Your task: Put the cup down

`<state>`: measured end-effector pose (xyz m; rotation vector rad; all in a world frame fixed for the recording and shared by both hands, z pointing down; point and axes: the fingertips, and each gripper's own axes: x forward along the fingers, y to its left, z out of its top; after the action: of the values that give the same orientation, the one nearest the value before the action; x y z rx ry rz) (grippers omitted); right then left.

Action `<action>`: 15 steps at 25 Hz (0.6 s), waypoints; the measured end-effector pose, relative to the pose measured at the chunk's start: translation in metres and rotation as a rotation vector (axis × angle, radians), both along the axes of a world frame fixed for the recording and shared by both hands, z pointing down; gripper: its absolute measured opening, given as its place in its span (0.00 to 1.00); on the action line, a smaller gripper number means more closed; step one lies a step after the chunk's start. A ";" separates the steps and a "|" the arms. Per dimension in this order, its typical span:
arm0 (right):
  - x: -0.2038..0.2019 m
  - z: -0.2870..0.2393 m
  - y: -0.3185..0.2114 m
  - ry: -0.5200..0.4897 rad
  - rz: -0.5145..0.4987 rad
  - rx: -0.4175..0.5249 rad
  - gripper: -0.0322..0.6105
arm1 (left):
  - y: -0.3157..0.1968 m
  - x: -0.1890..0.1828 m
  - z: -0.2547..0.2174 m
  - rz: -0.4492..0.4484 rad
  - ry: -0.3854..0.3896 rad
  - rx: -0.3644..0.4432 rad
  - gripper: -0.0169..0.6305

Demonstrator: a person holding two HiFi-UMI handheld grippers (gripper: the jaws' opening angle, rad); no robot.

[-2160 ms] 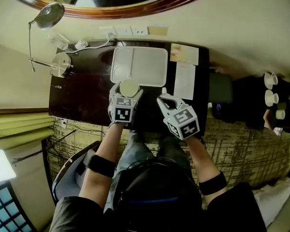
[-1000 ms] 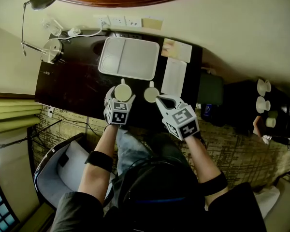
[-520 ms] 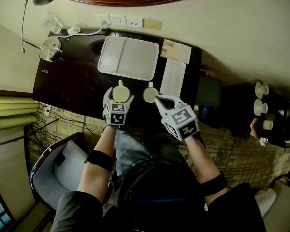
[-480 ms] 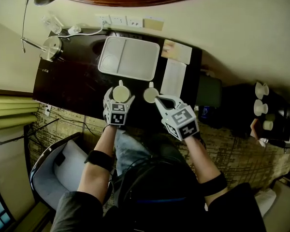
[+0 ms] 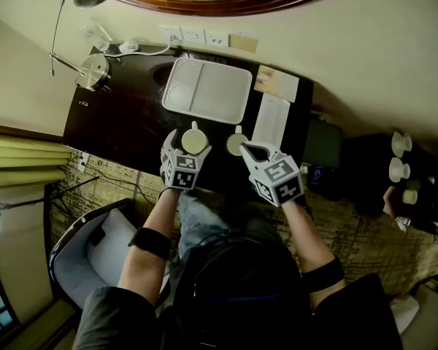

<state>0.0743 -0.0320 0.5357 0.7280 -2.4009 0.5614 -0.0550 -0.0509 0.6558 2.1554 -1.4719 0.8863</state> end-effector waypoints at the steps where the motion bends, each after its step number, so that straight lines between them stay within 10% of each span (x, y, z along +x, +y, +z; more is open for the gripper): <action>1: 0.001 -0.001 0.000 -0.002 0.002 -0.001 0.05 | 0.002 0.000 -0.005 0.002 -0.005 0.004 0.80; 8: -0.005 -0.011 -0.005 -0.019 0.001 0.019 0.05 | 0.013 -0.005 -0.051 0.026 -0.007 0.029 0.79; 15: -0.020 -0.024 -0.010 -0.042 0.007 0.038 0.05 | 0.023 -0.019 -0.099 0.006 0.013 0.086 0.39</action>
<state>0.0541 -0.0416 0.5115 0.7481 -2.4541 0.5403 -0.0742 -0.0275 0.5570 2.2239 -1.5238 0.8242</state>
